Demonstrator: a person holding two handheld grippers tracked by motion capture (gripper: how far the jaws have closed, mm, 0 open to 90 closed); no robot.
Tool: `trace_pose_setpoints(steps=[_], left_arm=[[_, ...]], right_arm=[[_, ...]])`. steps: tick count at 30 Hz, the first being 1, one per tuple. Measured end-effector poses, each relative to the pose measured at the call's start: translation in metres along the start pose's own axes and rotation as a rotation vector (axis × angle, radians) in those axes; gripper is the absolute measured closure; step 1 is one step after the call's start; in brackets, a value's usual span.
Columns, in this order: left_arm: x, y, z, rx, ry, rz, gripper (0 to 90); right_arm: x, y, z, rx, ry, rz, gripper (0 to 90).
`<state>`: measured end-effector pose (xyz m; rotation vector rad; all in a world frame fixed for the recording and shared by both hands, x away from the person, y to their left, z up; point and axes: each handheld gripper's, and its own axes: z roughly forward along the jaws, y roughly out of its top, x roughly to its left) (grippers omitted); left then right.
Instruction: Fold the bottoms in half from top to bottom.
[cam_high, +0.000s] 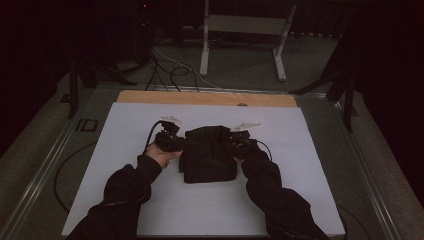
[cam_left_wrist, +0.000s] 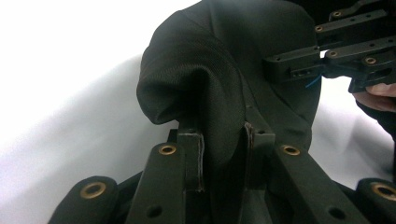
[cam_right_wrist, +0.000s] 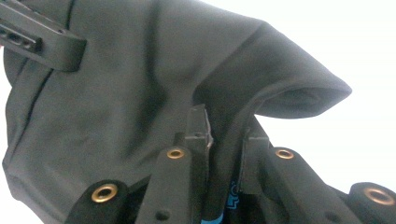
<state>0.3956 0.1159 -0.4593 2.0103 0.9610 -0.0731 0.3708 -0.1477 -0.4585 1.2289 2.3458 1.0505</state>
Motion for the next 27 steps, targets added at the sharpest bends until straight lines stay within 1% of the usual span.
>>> trace_pose_setpoints(steps=[1, 4, 6, 8, 10, 12, 15, 17, 21, 22, 25, 27], left_arm=[[0.000, 0.000, 0.002, -0.001, 0.011, 0.015, 74.5], [0.003, 0.001, 0.006, 0.004, 0.030, 0.016, 74.5], [0.005, 0.002, 0.008, 0.005, 0.037, 0.014, 74.4], [0.007, 0.002, 0.010, 0.001, 0.040, 0.015, 74.4], [0.011, 0.002, 0.012, -0.002, 0.043, 0.005, 74.3], [0.015, 0.002, 0.013, -0.007, 0.042, -0.003, 74.2], [0.020, 0.002, 0.017, -0.002, 0.052, -0.015, 74.2], [0.023, 0.002, 0.019, 0.002, 0.058, -0.015, 74.2], [0.028, 0.003, 0.022, 0.007, 0.057, -0.024, 73.9], [0.029, 0.004, 0.022, 0.011, 0.064, -0.009, 73.9], [0.031, 0.007, 0.023, 0.014, 0.074, -0.008, 73.8], [0.033, 0.008, 0.024, 0.013, 0.070, -0.012, 73.8]], right_arm=[[-0.001, 0.000, 0.002, 0.004, -0.005, 0.001, 78.2], [-0.004, 0.001, 0.010, 0.011, -0.009, 0.015, 78.2], [-0.005, 0.002, 0.014, 0.015, -0.018, 0.011, 78.2], [-0.007, 0.002, 0.017, 0.017, -0.023, 0.014, 78.1], [-0.008, 0.003, 0.019, 0.017, -0.032, 0.011, 78.1], [-0.009, 0.004, 0.022, 0.015, -0.036, 0.022, 78.0], [-0.013, 0.005, 0.026, 0.024, -0.039, 0.018, 78.0], [-0.014, 0.005, 0.030, 0.027, -0.042, 0.021, 78.0], [-0.016, 0.006, 0.035, 0.032, -0.058, 0.014, 77.9], [-0.016, 0.007, 0.035, 0.035, -0.062, 0.012, 78.0], [-0.017, 0.007, 0.037, 0.037, -0.068, 0.006, 77.9], [-0.018, 0.008, 0.038, 0.034, -0.070, 0.011, 77.9]])
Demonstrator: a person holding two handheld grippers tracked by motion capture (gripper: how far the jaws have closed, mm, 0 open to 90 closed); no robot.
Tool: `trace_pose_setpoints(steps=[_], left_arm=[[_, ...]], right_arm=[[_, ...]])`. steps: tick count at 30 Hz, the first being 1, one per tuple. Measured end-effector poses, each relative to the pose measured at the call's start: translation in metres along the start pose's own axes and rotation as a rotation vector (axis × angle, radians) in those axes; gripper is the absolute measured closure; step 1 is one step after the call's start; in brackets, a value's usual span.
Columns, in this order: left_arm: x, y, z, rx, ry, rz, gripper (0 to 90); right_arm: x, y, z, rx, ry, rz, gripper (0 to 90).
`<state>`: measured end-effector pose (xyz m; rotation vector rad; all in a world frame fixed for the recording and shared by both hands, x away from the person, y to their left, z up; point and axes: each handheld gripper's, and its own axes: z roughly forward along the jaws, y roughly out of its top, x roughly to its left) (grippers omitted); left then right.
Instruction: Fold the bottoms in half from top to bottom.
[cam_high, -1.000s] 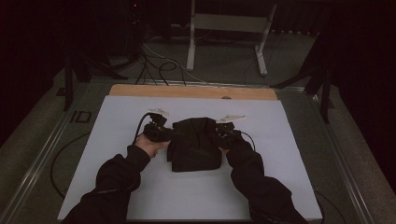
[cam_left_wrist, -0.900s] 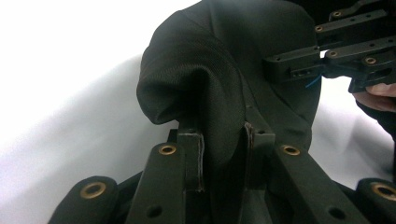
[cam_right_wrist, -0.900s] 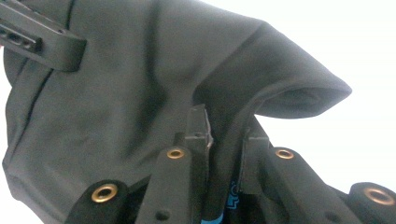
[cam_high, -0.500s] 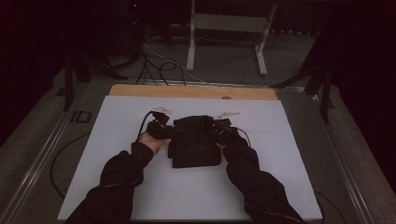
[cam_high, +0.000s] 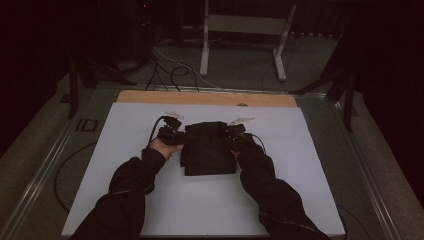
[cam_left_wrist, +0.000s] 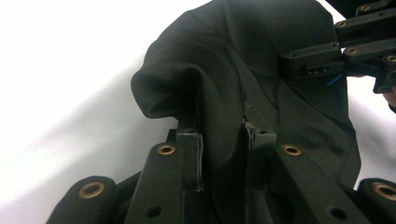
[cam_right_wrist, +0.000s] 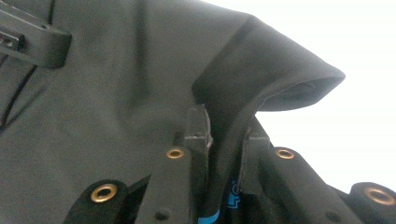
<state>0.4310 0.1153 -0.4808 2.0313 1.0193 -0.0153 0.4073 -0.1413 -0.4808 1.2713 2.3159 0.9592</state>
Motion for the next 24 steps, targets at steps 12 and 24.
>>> trace_pose_setpoints(steps=[12, 24], left_arm=[[0.019, 0.007, 0.009, 0.039, 0.000, -0.008, 73.3], [0.025, 0.009, 0.021, 0.056, 0.058, -0.001, 71.0]], right_arm=[[-0.003, 0.007, 0.013, 0.004, -0.014, -0.001, 77.8], [-0.009, 0.006, 0.029, 0.025, -0.019, 0.001, 77.2]])
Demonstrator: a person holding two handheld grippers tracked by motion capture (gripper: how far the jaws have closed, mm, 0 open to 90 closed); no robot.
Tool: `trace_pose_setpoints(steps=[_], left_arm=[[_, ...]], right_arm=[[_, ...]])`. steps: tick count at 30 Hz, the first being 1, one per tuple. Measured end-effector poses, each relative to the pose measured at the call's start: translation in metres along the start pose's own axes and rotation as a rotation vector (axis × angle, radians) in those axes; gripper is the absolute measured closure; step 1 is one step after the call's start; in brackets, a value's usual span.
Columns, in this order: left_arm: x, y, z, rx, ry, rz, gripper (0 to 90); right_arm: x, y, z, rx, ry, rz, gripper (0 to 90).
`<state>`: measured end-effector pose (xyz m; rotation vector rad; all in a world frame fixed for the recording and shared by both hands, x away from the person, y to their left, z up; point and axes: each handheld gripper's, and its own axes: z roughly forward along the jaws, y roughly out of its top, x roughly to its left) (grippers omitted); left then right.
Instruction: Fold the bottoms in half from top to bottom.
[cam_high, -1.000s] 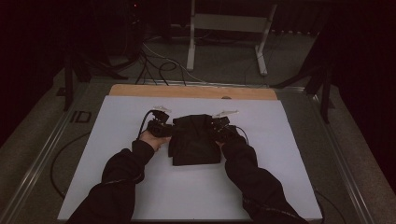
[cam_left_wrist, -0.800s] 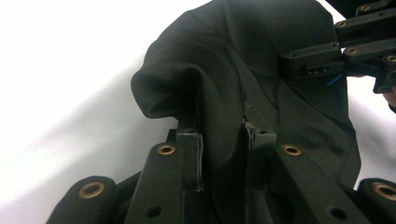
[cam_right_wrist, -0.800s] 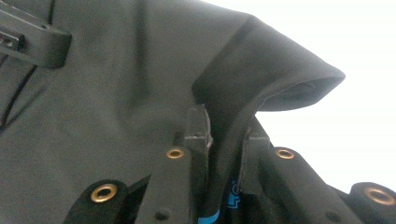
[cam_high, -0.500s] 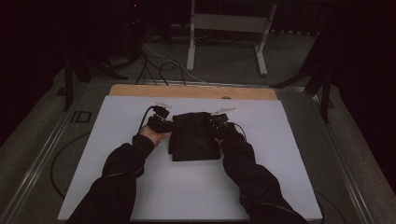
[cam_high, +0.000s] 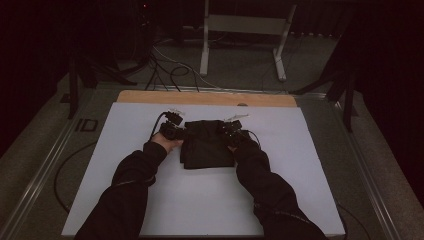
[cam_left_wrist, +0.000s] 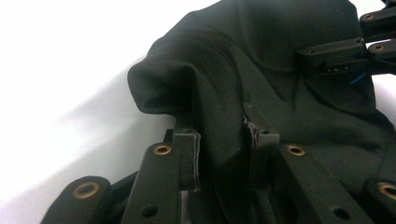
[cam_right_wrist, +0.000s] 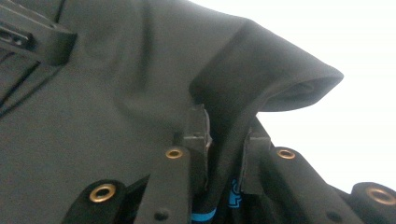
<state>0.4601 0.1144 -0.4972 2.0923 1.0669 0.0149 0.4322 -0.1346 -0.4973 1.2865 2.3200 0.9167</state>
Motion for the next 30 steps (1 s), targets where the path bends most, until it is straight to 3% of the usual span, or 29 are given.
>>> trace_pose_setpoints(steps=[5, 17, 20, 25, 28, 30], left_arm=[[0.001, -0.002, 0.003, 0.008, 0.021, -0.005, 68.4], [0.003, -0.005, 0.004, 0.004, 0.054, -0.030, 51.1], [0.002, -0.004, 0.003, 0.000, 0.058, -0.029, 43.7], [-0.002, -0.001, -0.001, -0.018, 0.071, -0.028, 21.2], [-0.005, -0.001, -0.006, -0.042, 0.060, 0.005, 11.8], [-0.007, 0.000, -0.010, -0.061, 0.043, 0.016, 8.2]], right_arm=[[-0.001, -0.001, 0.005, 0.006, -0.005, -0.001, 76.0], [-0.004, -0.003, 0.009, 0.005, -0.019, -0.004, 70.5], [-0.005, -0.002, 0.008, 0.006, -0.020, -0.012, 57.8], [-0.009, -0.001, 0.008, 0.002, 0.001, 0.006, 32.1], [-0.012, 0.001, 0.005, -0.004, 0.046, 0.026, 16.1], [-0.011, 0.002, 0.001, -0.033, 0.050, 0.030, 12.4]])
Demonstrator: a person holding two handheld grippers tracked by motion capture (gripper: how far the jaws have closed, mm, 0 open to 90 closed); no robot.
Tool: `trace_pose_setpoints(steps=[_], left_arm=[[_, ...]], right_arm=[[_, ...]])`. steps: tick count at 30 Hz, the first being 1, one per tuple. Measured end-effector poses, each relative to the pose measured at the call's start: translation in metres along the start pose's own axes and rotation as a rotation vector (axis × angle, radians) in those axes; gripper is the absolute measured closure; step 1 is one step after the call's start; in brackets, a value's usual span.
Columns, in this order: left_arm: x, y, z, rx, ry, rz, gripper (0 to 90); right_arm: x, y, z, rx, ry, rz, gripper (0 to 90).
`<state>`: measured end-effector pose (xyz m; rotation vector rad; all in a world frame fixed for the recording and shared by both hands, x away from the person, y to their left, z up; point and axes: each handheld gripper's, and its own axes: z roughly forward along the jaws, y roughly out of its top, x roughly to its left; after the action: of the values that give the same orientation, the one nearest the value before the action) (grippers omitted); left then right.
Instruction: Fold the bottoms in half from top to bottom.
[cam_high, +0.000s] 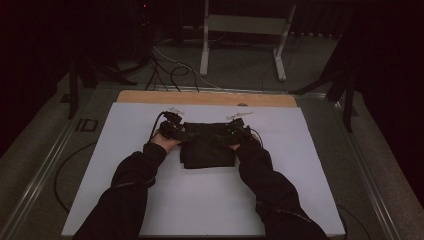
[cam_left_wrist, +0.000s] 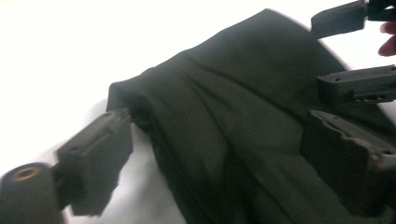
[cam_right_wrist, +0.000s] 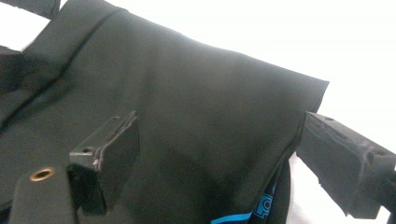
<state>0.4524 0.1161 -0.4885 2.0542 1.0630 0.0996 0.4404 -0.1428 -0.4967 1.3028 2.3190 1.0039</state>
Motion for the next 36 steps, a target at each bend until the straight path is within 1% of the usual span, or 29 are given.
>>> trace_pose_setpoints(steps=[1, 3, 4, 5, 6, 7, 8, 9, 10, 11, 12, 15, 16, 18, 19, 22, 25, 29, 30, 32, 33, 35, 36], left_arm=[[-0.001, 0.000, -0.001, -0.003, -0.001, 0.002, 6.4], [-0.002, 0.000, -0.004, -0.006, 0.004, 0.005, 1.0], [-0.002, 0.000, -0.005, -0.009, -0.006, 0.003, 0.1], [-0.002, 0.000, -0.005, -0.009, -0.006, 0.003, 0.1], [-0.003, 0.000, -0.008, 0.001, -0.010, 0.009, 0.0], [-0.004, 0.000, -0.009, 0.001, -0.018, 0.017, 0.0], [-0.005, 0.000, -0.009, 0.018, -0.050, 0.024, 0.0], [-0.006, 0.000, -0.009, 0.037, -0.060, 0.024, 0.0], [-0.006, 0.000, -0.009, 0.037, -0.060, 0.024, 0.0], [-0.007, 0.000, -0.009, 0.040, -0.058, 0.035, 0.0], [-0.010, 0.000, -0.012, 0.034, -0.053, 0.064, 0.0], [-0.013, 0.001, -0.014, 0.027, -0.056, 0.066, 0.0], [-0.014, 0.001, -0.016, 0.026, -0.058, 0.074, 0.0], [-0.016, 0.002, -0.019, 0.021, -0.067, 0.079, 0.0], [-0.018, 0.002, -0.022, 0.012, -0.063, 0.088, 0.0], [-0.019, 0.002, -0.025, 0.009, -0.072, 0.091, 0.0], [-0.021, 0.002, -0.029, 0.005, -0.080, 0.107, 0.0], [-0.022, 0.002, -0.031, -0.001, -0.088, 0.114, 0.0], [-0.024, 0.000, -0.033, -0.013, -0.108, 0.124, 0.0], [-0.026, -0.001, -0.034, -0.012, -0.114, 0.133, 0.0], [-0.027, -0.002, -0.035, -0.011, -0.128, 0.138, 0.0], [-0.029, -0.003, -0.037, -0.014, -0.131, 0.156, 0.0], [-0.029, -0.003, -0.037, -0.014, -0.131, 0.156, 0.0]], right_arm=[[0.001, 0.001, -0.001, 0.002, 0.005, -0.002, 9.6], [0.001, 0.002, -0.003, -0.003, 0.028, -0.017, 9.0], [0.002, 0.002, -0.004, -0.003, 0.041, -0.022, 8.9], [0.002, 0.002, -0.004, -0.003, 0.041, -0.022, 8.9], [0.003, 0.003, -0.006, -0.016, 0.045, -0.024, 8.9], [0.003, 0.004, -0.007, -0.015, 0.053, -0.027, 8.9], [0.003, 0.004, -0.008, -0.019, 0.055, -0.030, 8.9], [0.004, 0.005, -0.008, -0.020, 0.058, -0.028, 8.9], [0.004, 0.005, -0.008, -0.020, 0.058, -0.028, 8.9], [0.004, 0.007, -0.010, -0.022, 0.063, -0.035, 8.9], [0.005, 0.008, -0.010, -0.022, 0.068, -0.042, 8.9], [0.007, 0.009, -0.012, -0.023, 0.067, -0.053, 8.9], [0.008, 0.010, -0.012, -0.026, 0.071, -0.056, 8.9], [0.008, 0.012, -0.014, -0.021, 0.075, -0.058, 8.9], [0.009, 0.014, -0.017, -0.019, 0.090, -0.070, 8.9], [0.010, 0.016, -0.020, -0.023, 0.098, -0.075, 8.9], [0.010, 0.019, -0.025, -0.025, 0.116, -0.079, 8.9], [0.011, 0.019, -0.026, -0.020, 0.119, -0.087, 8.9], [0.012, 0.018, -0.027, -0.033, 0.126, -0.090, 8.9], [0.012, 0.017, -0.028, -0.044, 0.132, -0.093, 8.8], [0.012, 0.017, -0.029, -0.042, 0.138, -0.098, 8.8], [0.014, 0.016, -0.030, -0.048, 0.146, -0.101, 8.8], [0.014, 0.016, -0.030, -0.048, 0.146, -0.101, 8.8]])
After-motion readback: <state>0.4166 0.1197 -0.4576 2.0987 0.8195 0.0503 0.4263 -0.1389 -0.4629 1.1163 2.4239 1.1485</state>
